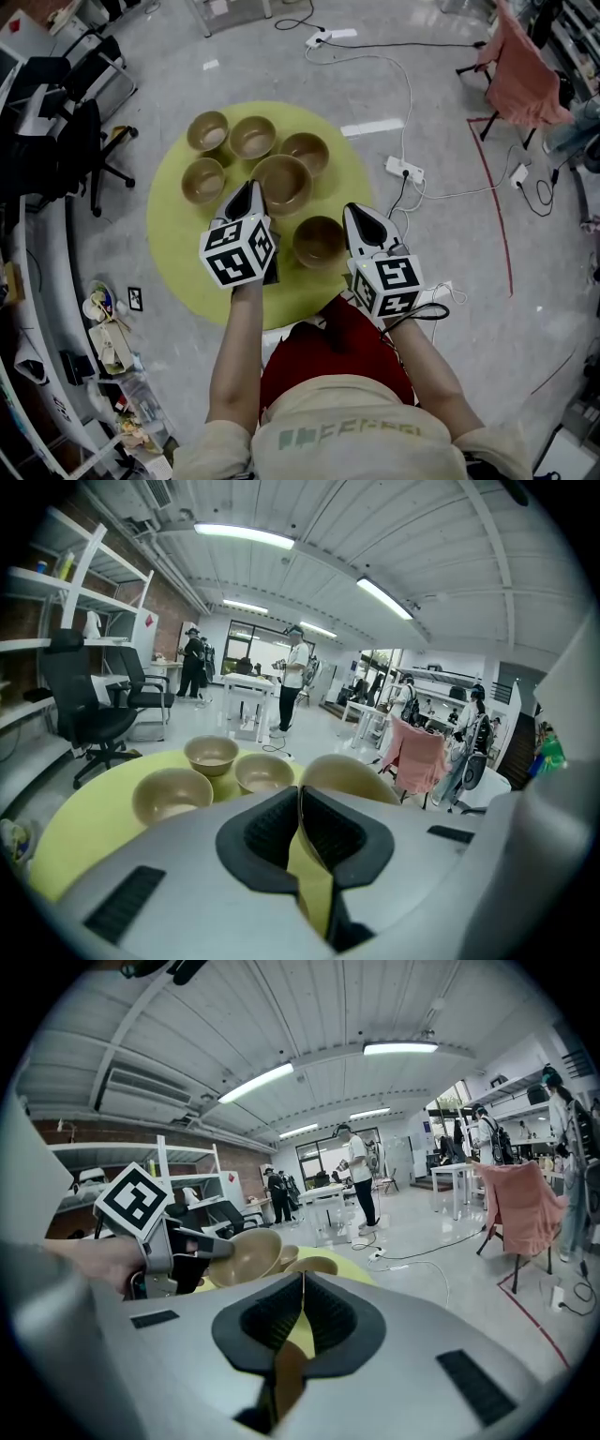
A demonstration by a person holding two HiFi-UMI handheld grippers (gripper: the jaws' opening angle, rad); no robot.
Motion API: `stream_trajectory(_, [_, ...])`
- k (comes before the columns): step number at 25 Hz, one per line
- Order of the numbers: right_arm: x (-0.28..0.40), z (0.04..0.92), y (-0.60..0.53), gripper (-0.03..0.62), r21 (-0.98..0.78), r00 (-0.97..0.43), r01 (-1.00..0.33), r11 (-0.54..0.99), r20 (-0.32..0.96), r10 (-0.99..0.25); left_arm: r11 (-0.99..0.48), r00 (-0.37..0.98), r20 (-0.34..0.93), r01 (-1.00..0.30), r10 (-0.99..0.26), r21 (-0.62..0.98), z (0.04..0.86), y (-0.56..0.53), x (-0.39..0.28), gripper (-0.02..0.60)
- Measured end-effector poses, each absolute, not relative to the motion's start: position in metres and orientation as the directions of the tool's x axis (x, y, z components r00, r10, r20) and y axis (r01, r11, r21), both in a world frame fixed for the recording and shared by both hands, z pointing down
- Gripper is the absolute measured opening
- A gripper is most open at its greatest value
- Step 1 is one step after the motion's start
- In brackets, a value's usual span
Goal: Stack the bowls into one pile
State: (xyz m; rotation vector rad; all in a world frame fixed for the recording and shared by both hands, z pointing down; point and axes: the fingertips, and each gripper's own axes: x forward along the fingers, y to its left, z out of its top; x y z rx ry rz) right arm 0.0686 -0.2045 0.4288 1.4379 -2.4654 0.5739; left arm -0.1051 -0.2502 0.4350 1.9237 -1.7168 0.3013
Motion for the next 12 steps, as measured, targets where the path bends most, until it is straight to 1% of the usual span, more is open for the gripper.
stream_trajectory(12, [0.08, 0.443, -0.223, 0.037, -0.228, -0.482, -0.876, 0.425, 0.408, -0.775, -0.052, 0.181, 0.527, -0.967, -0.83, 0.25, 0.451, -0.272, -0.091, 0.034])
